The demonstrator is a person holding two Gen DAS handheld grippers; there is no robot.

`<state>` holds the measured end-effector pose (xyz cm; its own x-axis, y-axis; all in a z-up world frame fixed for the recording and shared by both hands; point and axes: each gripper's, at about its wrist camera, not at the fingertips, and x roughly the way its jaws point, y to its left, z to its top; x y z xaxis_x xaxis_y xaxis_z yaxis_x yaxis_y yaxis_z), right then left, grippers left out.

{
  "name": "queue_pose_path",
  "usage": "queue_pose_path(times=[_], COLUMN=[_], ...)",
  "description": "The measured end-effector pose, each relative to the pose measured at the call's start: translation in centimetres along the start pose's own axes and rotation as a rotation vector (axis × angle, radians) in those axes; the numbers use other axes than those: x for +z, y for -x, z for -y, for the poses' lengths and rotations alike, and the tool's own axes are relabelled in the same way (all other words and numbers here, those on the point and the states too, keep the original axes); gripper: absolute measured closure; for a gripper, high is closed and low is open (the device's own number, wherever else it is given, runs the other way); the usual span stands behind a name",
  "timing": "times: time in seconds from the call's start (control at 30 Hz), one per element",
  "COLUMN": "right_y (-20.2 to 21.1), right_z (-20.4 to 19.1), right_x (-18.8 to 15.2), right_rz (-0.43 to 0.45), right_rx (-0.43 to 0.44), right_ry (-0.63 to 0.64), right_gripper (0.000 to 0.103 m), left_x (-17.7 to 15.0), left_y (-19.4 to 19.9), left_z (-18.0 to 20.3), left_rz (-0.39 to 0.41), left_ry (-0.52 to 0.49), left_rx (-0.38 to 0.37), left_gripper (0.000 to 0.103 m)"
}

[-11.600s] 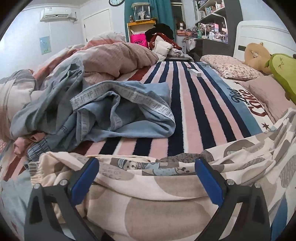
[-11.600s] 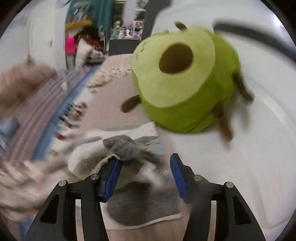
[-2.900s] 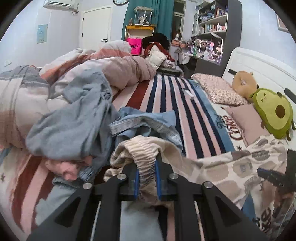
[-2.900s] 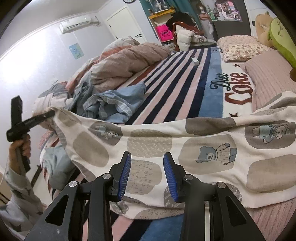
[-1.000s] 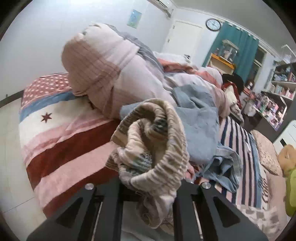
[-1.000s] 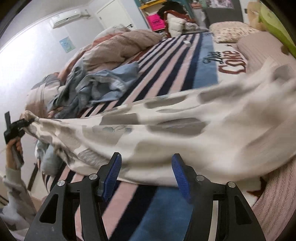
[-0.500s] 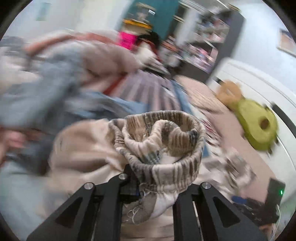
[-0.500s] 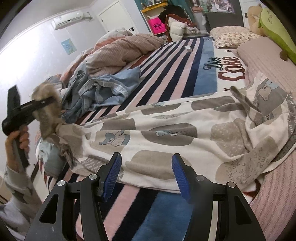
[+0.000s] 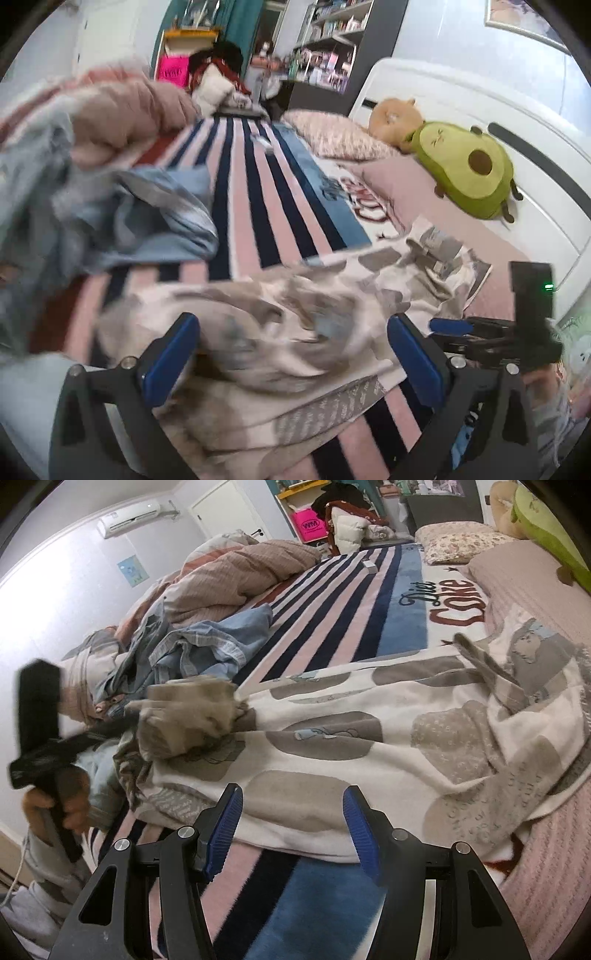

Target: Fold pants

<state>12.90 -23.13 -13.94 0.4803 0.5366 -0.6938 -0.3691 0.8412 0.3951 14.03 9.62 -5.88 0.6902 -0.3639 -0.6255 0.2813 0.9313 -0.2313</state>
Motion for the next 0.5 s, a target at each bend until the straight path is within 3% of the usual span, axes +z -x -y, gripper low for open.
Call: queue_pose_path(times=[0.1, 0.2, 0.23, 0.33, 0.43, 0.5], right_y=[-0.8, -1.7, -2.1, -4.0, -7.0, -8.5], right_z=[-1.1, -2.2, -2.6, -3.2, -3.7, -4.0], right_x=[0.4, 1.2, 1.7, 2.8, 3.5, 3.5], right_rz=[-0.005, -0.005, -0.001, -0.005, -0.062, -0.089], right_rx=[0.036, 0.075, 0.092, 0.119, 0.119, 0.082], right_ry=[0.014, 0.024, 0.027, 0.019, 0.020, 0.042], right_gripper=[0.050, 0.050, 0.048, 0.026, 0.027, 0.038], left_x=[0.0, -1.2, -1.9, -3.9, -5.5, -6.1], left_y=[3.0, 4.4, 4.4, 3.1, 1.2, -0.2], left_z=[-1.8, -3.8, -4.6, -6.0, -5.6, -4.8], left_rz=[0.046, 0.031, 0.011, -0.058, -0.094, -0.102], left_ry=[0.017, 0.020, 0.029, 0.052, 0.021, -0.019], left_rx=[0.118, 0.247, 0.267, 0.303, 0.290, 0.322], left_gripper=[0.002, 0.002, 0.002, 0.002, 0.003, 0.004])
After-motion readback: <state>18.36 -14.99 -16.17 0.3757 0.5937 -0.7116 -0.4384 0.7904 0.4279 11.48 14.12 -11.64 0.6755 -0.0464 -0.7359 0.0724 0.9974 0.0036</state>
